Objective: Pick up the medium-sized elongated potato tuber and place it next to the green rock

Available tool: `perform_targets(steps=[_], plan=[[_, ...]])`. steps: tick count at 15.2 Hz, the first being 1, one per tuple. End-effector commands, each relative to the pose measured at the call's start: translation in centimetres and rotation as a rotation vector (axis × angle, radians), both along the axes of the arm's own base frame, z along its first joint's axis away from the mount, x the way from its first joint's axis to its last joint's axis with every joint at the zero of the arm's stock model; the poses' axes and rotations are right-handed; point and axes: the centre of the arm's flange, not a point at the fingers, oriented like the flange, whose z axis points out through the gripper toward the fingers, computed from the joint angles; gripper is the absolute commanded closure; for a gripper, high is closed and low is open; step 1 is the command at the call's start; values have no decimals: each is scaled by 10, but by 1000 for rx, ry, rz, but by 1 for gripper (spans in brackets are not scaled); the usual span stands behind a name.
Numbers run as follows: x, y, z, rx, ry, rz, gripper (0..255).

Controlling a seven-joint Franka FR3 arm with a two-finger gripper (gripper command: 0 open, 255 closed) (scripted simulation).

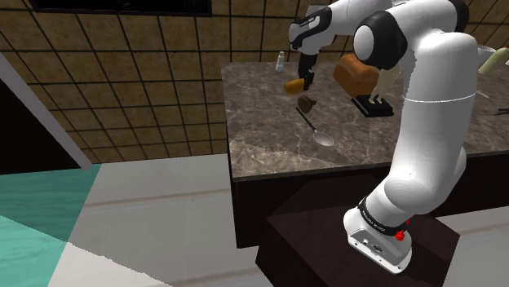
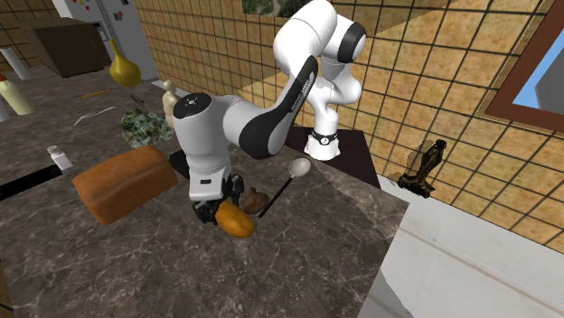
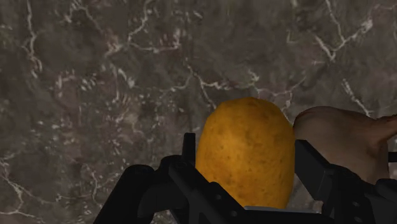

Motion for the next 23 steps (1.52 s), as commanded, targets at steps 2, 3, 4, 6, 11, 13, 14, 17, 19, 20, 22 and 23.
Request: perform_targets(steps=[2, 3, 4, 6, 11, 13, 14, 17, 19, 20, 22, 23], plan=[[0, 0, 17, 0, 0, 0, 255], [0, 0, 22, 0, 0, 0, 255], [0, 0, 27, 0, 0, 0, 255], [0, 0, 38, 0, 0, 0, 255], [0, 0, 64, 0, 0, 0, 255], [0, 0, 75, 0, 0, 0, 255], [0, 0, 80, 0, 0, 0, 255], [0, 0, 96, 0, 0, 0, 255], [0, 0, 107, 0, 0, 0, 255], [0, 0, 112, 0, 0, 0, 255], [0, 0, 123, 0, 0, 0, 255], [0, 0, 125, 0, 0, 0, 255]])
